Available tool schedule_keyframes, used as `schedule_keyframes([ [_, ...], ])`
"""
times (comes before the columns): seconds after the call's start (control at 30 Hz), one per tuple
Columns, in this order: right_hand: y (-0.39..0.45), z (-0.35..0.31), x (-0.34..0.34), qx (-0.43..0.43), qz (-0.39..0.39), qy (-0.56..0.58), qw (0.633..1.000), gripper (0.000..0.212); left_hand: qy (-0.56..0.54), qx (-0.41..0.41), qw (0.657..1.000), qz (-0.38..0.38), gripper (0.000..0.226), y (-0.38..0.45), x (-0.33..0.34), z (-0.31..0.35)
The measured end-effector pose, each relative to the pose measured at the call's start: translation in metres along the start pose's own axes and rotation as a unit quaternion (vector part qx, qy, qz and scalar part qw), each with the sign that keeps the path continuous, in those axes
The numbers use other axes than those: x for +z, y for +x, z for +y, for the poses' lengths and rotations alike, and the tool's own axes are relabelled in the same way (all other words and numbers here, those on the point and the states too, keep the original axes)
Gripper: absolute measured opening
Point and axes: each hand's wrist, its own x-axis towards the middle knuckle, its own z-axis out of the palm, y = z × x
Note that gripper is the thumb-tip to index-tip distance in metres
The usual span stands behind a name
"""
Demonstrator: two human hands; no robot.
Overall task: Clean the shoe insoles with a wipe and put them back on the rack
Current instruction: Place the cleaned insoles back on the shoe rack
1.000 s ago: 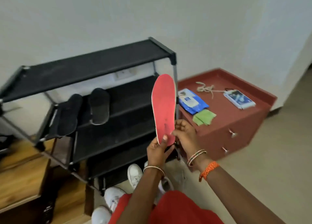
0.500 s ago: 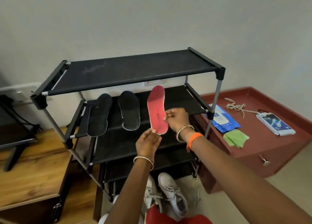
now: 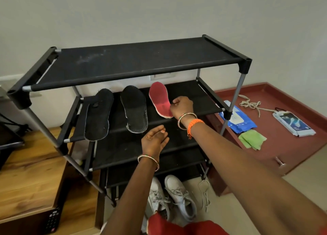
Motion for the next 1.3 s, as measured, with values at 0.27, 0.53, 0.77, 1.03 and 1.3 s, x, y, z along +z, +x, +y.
schedule_keyframes([
  [0.27, -0.071, 0.087, -0.079, -0.21, 0.063, -0.066, 0.973, 0.021, 0.095, -0.034, 0.992, -0.071, 0.028, -0.036, 0.049, -0.035],
  [0.53, -0.187, 0.332, -0.187, 0.108, 0.053, -0.209, 0.97, 0.019, 0.574, 0.005, 0.729, -0.373, 0.037, -0.083, 0.112, -0.196],
  [0.77, -0.261, 0.497, -0.23, 0.469, -0.089, -0.186, 0.859, 0.031, 0.63, -0.053, 0.602, -0.487, 0.053, -0.089, 0.154, -0.326],
  [1.03, -0.308, 0.602, -0.176, 0.692, 0.115, -0.033, 0.712, 0.038, 0.667, 0.016, 0.475, -0.573, 0.064, -0.048, 0.173, -0.441],
  [1.3, -0.312, 0.633, -0.137, 0.756, 0.209, 0.047, 0.619, 0.047, 0.66, 0.046, 0.464, -0.589, 0.056, -0.017, 0.18, -0.479],
])
